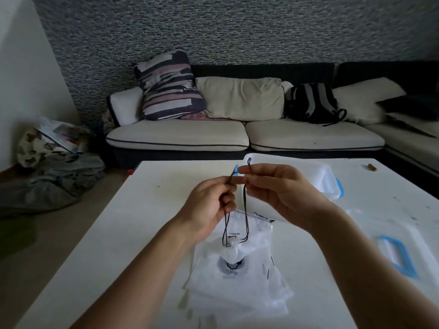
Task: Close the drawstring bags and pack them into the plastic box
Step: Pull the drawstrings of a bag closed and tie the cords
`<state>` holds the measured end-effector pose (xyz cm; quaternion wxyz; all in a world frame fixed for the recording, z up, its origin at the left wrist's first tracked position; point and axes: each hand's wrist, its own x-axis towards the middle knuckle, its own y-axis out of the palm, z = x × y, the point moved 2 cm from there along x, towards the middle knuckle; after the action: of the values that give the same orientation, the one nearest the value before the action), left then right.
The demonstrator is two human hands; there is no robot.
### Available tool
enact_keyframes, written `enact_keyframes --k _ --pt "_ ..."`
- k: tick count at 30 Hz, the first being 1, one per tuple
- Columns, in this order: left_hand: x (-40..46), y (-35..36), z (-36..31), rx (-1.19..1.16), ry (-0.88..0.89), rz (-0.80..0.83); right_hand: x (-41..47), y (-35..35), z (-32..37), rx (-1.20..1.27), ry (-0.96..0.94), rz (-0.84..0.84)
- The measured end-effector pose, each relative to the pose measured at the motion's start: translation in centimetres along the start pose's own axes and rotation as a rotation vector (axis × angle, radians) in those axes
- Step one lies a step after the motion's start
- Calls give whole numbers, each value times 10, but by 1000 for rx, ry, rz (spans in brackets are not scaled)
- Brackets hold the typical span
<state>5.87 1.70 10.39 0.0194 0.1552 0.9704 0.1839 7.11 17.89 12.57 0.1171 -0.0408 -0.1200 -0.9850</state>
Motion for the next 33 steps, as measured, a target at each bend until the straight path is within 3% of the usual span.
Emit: enact_keyframes --k 3,6,9,12,17,21,27,33 --pt "-3 0 3 85 40 9 -1 -1 7 -104 -79 -55" --pt "-5 -3 5 254 114 16 -1 -3 15 -382 -222 -84" --pt "-10 -2 4 354 89 105 -1 0 17 -596 -311 -28" --pt "-15 4 2 345 -16 213 0 1 8 -491 -269 25" --pt "-12 7 5 204 -137 192 3 3 -4 -491 -153 -10" --pt "-11 6 7 304 -47 175 0 5 -3 -591 -157 -90" --pt "-7 2 8 258 5 48 -1 0 -1 -545 -126 -27" --pt "-6 1 6 230 -6 -26 0 3 -3 -600 -220 -181"
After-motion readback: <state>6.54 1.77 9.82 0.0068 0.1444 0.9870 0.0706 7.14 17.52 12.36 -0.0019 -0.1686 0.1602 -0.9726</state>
